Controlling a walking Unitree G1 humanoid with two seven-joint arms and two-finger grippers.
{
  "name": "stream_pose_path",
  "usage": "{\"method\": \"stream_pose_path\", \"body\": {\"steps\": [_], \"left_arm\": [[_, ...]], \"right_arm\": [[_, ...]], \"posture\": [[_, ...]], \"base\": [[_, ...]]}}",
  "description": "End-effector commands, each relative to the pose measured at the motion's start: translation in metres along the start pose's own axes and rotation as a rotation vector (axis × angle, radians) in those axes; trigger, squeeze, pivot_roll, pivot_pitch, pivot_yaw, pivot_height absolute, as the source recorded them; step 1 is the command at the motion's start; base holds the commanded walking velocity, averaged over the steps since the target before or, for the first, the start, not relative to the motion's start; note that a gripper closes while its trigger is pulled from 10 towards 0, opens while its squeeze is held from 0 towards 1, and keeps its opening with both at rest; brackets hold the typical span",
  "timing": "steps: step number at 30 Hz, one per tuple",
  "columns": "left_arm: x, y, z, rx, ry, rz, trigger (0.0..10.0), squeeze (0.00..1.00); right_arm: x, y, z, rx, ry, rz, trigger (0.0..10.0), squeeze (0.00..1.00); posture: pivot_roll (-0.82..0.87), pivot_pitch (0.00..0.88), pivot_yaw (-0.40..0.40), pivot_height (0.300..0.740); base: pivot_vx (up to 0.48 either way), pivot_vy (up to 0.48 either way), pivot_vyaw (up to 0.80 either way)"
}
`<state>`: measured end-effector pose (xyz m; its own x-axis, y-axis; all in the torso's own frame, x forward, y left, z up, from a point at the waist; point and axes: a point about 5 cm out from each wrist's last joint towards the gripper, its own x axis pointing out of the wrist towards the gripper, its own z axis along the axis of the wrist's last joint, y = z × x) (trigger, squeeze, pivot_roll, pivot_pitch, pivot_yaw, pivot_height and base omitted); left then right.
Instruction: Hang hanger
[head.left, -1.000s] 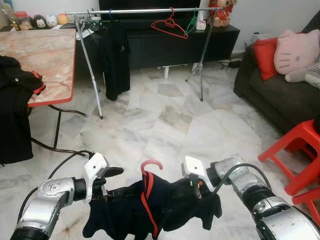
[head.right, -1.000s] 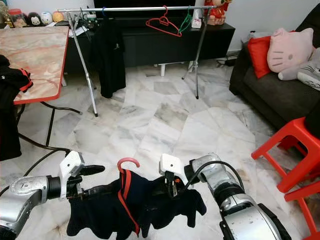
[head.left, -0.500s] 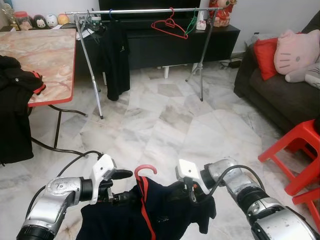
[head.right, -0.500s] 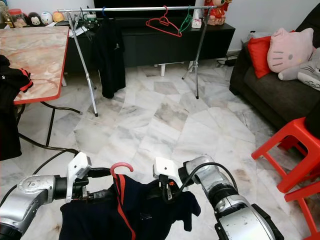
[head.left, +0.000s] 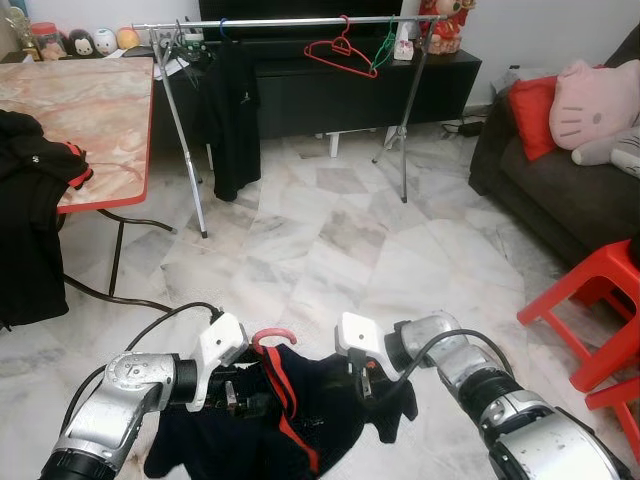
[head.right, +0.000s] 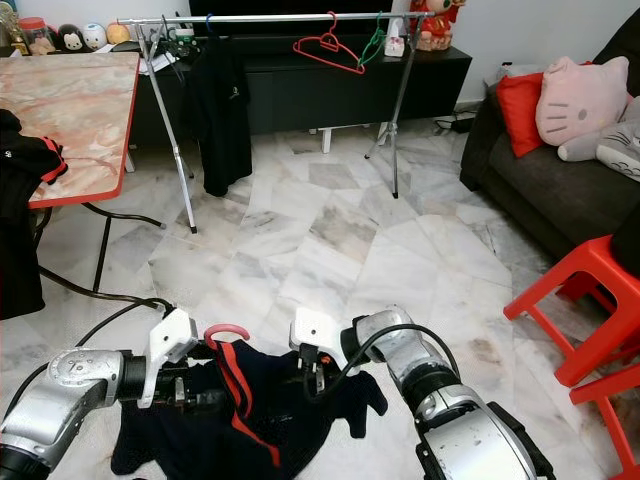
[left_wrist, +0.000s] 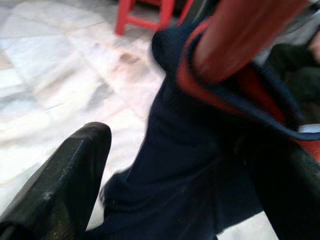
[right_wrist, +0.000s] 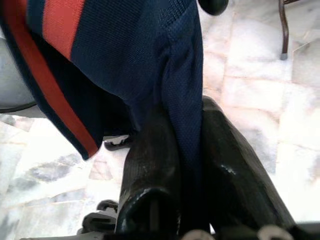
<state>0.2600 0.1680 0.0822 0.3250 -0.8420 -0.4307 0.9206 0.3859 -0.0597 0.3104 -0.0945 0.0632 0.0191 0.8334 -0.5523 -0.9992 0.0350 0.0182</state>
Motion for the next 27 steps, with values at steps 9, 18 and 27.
{"method": "stream_pose_path", "body": {"steps": [9, 18, 27], "left_arm": [[0.011, 0.007, -0.009, -0.011, 0.011, 0.092, 7.7, 0.00], [0.008, 0.003, 0.000, -0.011, -0.074, 0.007, 0.0, 0.00], [0.006, -0.002, 0.002, -0.010, -0.078, -0.062, 0.0, 0.00]], "right_arm": [[0.000, -0.009, 0.022, -0.042, -0.089, -0.022, 0.0, 0.00], [-0.001, -0.007, 0.021, -0.038, -0.092, 0.012, 0.0, 0.00], [-0.003, -0.008, 0.022, -0.035, -0.087, 0.026, 0.0, 0.00]], "posture": [[0.08, 0.000, -0.085, 0.740], [0.08, 0.000, -0.090, 0.740], [0.08, 0.000, -0.094, 0.740]], "base": [[0.000, 0.000, 0.00], [0.000, 0.000, 0.00], [0.000, 0.000, 0.00]]}}
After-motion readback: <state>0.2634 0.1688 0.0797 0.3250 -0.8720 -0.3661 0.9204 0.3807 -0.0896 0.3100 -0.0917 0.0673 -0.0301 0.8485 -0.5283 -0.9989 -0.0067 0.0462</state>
